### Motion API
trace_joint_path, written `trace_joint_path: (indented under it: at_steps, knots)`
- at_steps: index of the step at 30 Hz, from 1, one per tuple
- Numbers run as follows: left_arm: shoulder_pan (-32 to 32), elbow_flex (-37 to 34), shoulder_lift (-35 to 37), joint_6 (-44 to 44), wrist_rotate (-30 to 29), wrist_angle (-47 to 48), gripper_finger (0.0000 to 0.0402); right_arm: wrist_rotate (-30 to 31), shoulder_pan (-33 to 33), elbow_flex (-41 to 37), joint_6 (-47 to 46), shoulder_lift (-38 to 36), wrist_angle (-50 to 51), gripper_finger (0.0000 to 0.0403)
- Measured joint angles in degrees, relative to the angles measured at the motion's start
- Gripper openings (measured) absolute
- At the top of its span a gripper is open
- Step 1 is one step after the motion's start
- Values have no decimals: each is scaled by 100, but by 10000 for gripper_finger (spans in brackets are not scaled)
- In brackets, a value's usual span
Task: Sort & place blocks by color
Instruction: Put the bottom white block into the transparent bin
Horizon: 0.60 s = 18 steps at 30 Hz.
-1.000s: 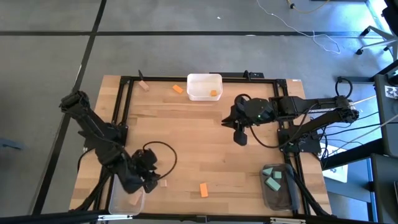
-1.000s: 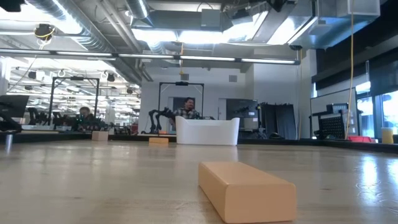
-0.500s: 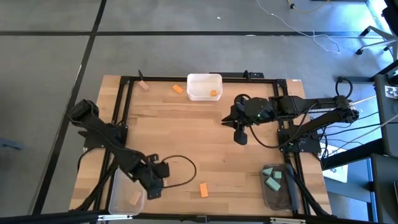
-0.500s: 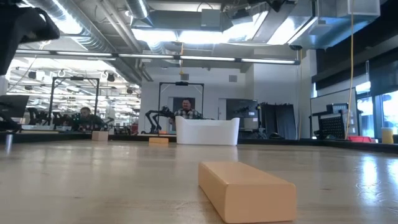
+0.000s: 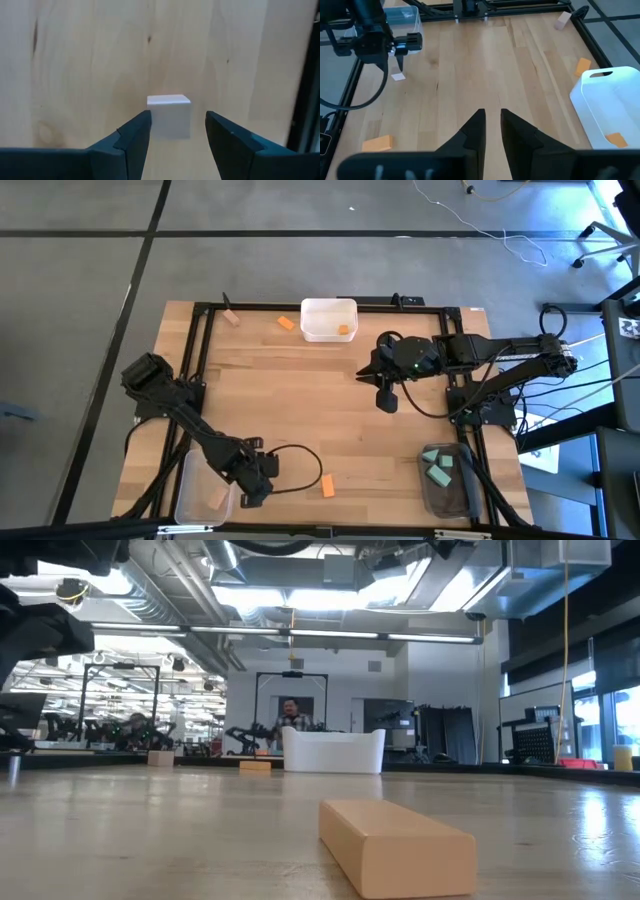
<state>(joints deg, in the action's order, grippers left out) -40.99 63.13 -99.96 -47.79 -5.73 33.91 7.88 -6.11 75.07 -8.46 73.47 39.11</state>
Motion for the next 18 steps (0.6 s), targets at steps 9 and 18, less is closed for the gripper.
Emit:
trace_joint_path:
  at_steps: [9, 18]
  knots:
    - [36, 0, -28, 40, -212, 31, 184, 0, 0, 0, -1, 0, 0, 60]
    - [116, 2, -102, 144, -149, 67, 184, 2, 0, 0, -2, 0, -1, 60]
